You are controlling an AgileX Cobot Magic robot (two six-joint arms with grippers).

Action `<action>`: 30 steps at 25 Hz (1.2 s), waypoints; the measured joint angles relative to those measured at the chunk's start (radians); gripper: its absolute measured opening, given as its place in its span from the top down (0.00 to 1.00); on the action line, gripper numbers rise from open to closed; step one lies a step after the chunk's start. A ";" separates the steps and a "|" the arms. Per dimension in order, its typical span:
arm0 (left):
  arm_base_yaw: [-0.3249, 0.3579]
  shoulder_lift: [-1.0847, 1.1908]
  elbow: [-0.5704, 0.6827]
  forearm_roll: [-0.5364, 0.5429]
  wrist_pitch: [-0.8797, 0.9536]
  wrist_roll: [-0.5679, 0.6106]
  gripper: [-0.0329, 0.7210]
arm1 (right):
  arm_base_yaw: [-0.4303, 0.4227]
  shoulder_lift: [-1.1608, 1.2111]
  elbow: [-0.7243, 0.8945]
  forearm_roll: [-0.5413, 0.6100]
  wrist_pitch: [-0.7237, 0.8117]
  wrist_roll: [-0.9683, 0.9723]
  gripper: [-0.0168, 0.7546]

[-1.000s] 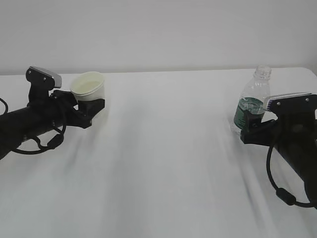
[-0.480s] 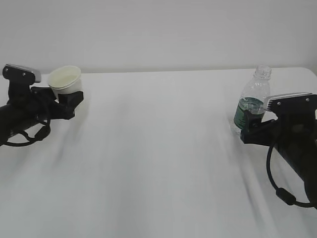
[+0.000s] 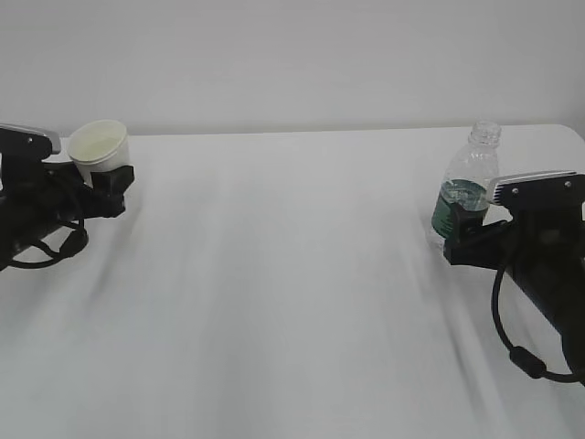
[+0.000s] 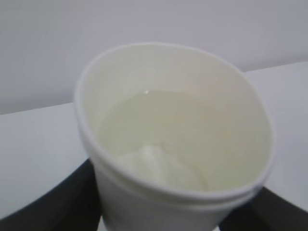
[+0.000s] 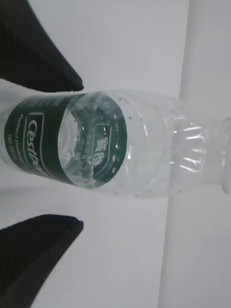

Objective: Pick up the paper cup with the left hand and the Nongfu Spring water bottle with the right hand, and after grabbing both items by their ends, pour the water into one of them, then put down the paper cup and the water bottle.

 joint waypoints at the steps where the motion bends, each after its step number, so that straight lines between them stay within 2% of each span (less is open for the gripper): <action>1: 0.000 0.012 0.000 -0.013 -0.012 0.003 0.34 | 0.000 0.000 0.000 0.000 0.000 0.000 0.21; 5: 0.000 0.065 0.002 -0.084 -0.079 0.005 0.34 | 0.000 0.000 0.000 0.000 0.000 0.000 0.21; 11: 0.000 0.136 0.002 -0.148 -0.083 0.007 0.34 | 0.000 0.000 0.000 0.000 0.000 0.002 0.21; 21: 0.000 0.150 0.002 -0.164 -0.088 0.015 0.34 | 0.000 0.000 0.000 0.000 0.000 0.002 0.21; 23: 0.000 0.150 0.002 -0.148 -0.088 0.042 0.29 | 0.000 0.000 0.000 0.000 0.000 0.002 0.21; 27: 0.000 0.150 0.002 -0.133 -0.107 0.072 0.13 | 0.000 0.000 0.000 0.000 0.000 0.002 0.21; 30: 0.000 0.150 0.002 -0.133 -0.106 0.077 0.10 | 0.000 0.000 0.000 0.000 0.000 0.002 0.21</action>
